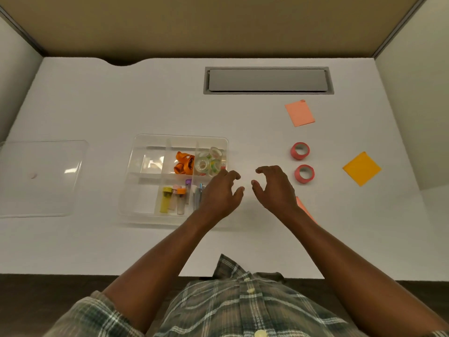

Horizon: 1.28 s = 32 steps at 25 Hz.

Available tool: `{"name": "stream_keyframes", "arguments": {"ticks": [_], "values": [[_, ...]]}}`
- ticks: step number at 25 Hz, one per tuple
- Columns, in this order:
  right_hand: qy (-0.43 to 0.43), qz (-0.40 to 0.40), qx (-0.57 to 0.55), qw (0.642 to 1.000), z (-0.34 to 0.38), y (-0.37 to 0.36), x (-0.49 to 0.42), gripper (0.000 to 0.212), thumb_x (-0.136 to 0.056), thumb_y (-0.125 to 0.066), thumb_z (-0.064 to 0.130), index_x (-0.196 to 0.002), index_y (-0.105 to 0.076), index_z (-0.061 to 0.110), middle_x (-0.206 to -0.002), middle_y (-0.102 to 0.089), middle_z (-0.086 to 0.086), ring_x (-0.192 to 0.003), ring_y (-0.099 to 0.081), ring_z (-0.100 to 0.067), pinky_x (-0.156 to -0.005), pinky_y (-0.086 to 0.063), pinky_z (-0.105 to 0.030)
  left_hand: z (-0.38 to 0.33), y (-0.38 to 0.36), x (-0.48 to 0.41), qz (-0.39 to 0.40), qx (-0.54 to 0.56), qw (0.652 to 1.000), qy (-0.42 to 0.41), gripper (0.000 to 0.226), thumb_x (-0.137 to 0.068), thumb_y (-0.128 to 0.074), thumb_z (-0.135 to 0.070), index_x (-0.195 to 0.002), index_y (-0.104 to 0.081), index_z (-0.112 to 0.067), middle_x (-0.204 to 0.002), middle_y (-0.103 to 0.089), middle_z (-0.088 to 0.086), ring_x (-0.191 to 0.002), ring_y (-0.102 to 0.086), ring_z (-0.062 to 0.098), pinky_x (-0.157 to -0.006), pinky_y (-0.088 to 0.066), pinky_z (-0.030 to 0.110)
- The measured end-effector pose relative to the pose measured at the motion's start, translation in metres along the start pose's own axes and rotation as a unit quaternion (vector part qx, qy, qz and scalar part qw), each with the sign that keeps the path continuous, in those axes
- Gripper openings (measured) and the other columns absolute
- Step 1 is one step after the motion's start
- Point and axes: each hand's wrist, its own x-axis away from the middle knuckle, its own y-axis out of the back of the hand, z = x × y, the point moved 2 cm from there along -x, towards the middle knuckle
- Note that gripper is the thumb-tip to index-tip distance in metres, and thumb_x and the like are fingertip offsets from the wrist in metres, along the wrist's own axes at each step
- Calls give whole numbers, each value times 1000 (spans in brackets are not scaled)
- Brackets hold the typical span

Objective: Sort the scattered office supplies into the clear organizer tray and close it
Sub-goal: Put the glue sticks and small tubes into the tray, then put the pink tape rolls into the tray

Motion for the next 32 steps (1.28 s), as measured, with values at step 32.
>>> {"name": "stream_keyframes", "arguments": {"ticks": [32], "values": [[-111, 148, 51, 981, -138, 55, -88, 59, -90, -61, 41, -143, -38, 29, -125, -63, -13, -117, -58, -35, -94, -47, -42, -78, -74, -8, -41, 37, 998, 7, 64, -81, -77, -36, -134, -44, -18, -127, -55, 4, -104, -59, 19, -78, -46, 21]]}}
